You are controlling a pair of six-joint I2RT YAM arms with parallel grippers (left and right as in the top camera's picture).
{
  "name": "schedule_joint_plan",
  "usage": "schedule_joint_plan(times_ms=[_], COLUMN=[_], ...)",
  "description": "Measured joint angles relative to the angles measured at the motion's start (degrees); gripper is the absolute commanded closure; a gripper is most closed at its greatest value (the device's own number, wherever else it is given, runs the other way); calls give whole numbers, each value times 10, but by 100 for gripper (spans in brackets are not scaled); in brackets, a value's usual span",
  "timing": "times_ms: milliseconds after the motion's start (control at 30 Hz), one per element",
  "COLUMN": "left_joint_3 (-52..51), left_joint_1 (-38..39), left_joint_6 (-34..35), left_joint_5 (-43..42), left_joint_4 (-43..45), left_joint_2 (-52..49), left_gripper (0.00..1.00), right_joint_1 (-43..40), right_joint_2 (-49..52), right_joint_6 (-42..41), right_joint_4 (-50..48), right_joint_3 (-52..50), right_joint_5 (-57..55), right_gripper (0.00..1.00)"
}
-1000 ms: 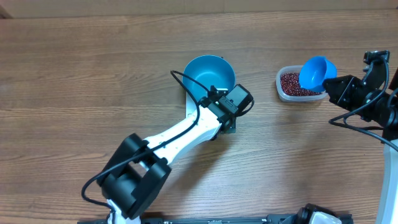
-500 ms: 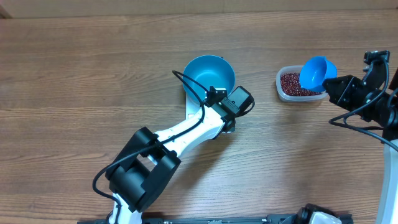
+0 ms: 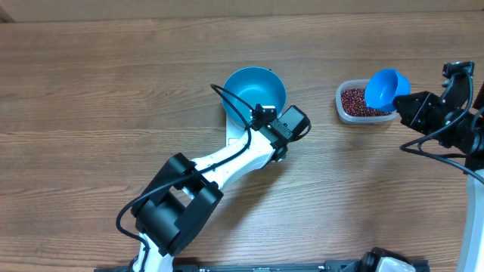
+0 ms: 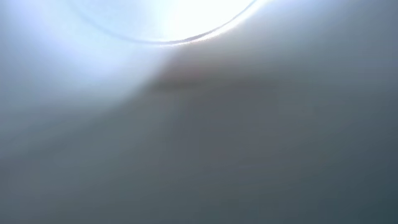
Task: Scoop item into bowl and weigh 150g on scale
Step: 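Lift the left gripper up and back away from the scale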
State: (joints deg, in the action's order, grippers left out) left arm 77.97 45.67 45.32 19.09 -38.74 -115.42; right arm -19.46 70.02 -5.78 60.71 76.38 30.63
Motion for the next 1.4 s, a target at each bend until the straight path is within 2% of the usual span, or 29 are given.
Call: schedule_joint_plan(times_ms=[367, 700, 967, 1233, 1400], left_joint_3=[18, 39, 39, 36, -41], left_joint_1=[0, 0, -5, -60, -117], left_joint_6=[-34, -92, -169, -234, -247], left_joint_5=[-14, -41, -52, -54, -77], left_joint_4=[-20, -31, -93, -125, -99], left_joint_2=[7, 114, 171, 263, 333], left_gripper=[96, 96, 96, 95, 95], right_joint_1=[0, 0, 0, 0, 0], right_joint_2=[0, 0, 0, 0, 0], right_joint_6=[0, 0, 0, 0, 0], right_joint_4=[0, 0, 0, 0, 0], right_joint_3=[0, 0, 0, 0, 0], right_joint_5=[0, 0, 0, 0, 0], right_gripper=[96, 96, 96, 96, 96])
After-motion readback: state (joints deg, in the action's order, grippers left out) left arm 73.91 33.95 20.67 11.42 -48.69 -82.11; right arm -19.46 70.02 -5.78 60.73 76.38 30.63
